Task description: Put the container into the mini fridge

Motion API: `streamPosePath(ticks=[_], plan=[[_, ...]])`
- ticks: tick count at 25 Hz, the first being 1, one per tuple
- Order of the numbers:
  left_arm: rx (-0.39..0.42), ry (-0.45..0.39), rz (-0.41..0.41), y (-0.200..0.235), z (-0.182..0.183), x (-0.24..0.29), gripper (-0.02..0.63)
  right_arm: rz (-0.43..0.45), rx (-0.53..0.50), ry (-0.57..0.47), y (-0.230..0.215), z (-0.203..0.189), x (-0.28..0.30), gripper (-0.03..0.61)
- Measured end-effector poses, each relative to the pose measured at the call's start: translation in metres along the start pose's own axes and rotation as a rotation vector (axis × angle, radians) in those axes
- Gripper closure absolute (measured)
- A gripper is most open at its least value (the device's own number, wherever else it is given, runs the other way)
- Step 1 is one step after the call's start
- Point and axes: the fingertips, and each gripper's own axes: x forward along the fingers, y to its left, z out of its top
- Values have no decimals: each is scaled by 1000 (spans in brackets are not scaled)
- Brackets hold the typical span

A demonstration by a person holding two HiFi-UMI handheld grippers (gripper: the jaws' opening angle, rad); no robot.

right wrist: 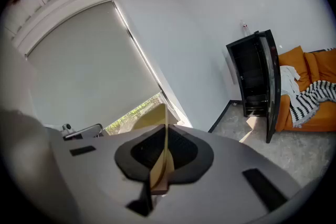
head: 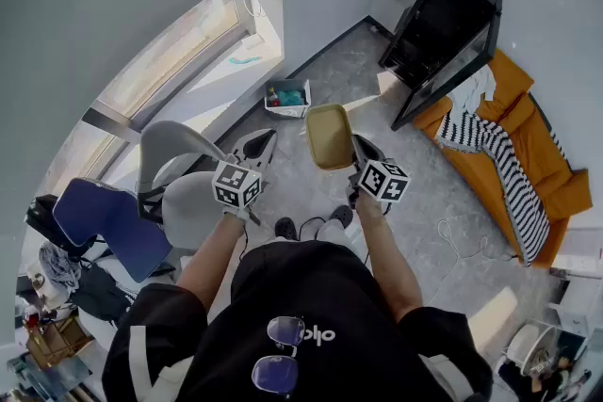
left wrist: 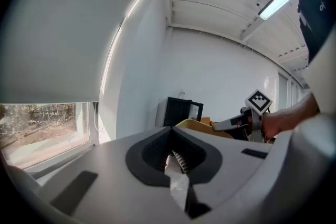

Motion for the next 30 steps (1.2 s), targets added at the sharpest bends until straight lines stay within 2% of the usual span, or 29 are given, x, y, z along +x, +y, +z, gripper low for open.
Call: streamPosePath(ticks=[20,25,30], plan=[[-10,2,-9,25,-2,-4,606,-22,13,-4,11,-2,20,554],[-22,9,11,34,-5,7,606,4,14,11,8,2,39,554],[-32,26,65,56,-7,30,606,51,9,45,-3,13,78,554]])
